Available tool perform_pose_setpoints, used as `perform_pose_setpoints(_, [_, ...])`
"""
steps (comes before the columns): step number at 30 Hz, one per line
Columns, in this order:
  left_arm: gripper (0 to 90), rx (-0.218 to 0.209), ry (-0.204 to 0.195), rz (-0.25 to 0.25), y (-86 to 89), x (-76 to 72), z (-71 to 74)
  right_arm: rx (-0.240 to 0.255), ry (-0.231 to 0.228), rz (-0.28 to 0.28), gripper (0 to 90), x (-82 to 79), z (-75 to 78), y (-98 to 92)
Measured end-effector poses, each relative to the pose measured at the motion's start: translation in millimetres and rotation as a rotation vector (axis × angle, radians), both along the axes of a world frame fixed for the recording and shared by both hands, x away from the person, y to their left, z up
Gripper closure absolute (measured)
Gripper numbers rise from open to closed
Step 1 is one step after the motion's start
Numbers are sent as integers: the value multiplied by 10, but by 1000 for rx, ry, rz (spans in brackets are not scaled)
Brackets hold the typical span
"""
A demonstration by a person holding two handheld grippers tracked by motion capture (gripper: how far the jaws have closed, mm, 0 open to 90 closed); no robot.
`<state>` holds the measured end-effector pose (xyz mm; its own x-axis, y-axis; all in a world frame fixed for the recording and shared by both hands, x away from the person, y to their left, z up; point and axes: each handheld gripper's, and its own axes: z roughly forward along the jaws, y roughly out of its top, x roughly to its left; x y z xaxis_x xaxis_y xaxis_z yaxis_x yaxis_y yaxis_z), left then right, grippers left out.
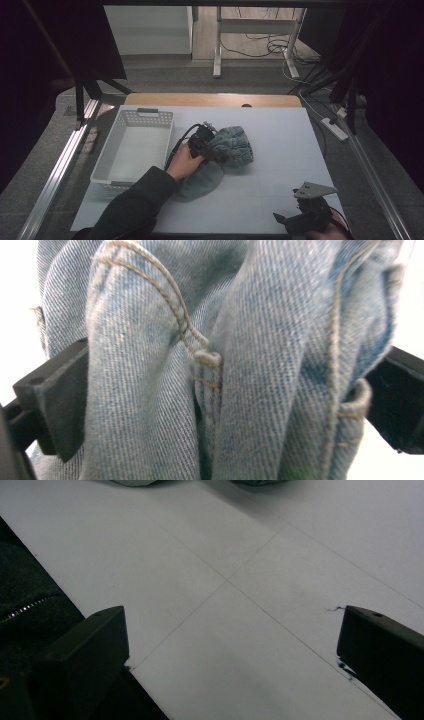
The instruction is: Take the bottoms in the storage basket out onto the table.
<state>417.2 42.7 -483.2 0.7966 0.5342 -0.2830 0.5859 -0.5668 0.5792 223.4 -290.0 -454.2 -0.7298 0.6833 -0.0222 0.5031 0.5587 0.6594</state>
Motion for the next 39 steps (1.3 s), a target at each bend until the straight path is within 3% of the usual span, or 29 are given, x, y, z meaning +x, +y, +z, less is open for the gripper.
perform_pose_setpoints(8, [0, -26, -23, 5, 22, -16, 63, 1, -3, 3, 9, -3, -1, 2])
perform_pose_setpoints(28, [0, -76, -139, 3, 86, -96, 242, -1, -4, 9, 9, -6, 1, 4])
perform_pose_setpoints(34, [0, -93, -136, 3, 97, -113, 270, 1, -4, 9, 8, -8, 2, 4])
perform_pose_setpoints(39, [0, -118, -157, 6, 131, -140, 322, 1, -5, 9, 9, -8, 3, 4])
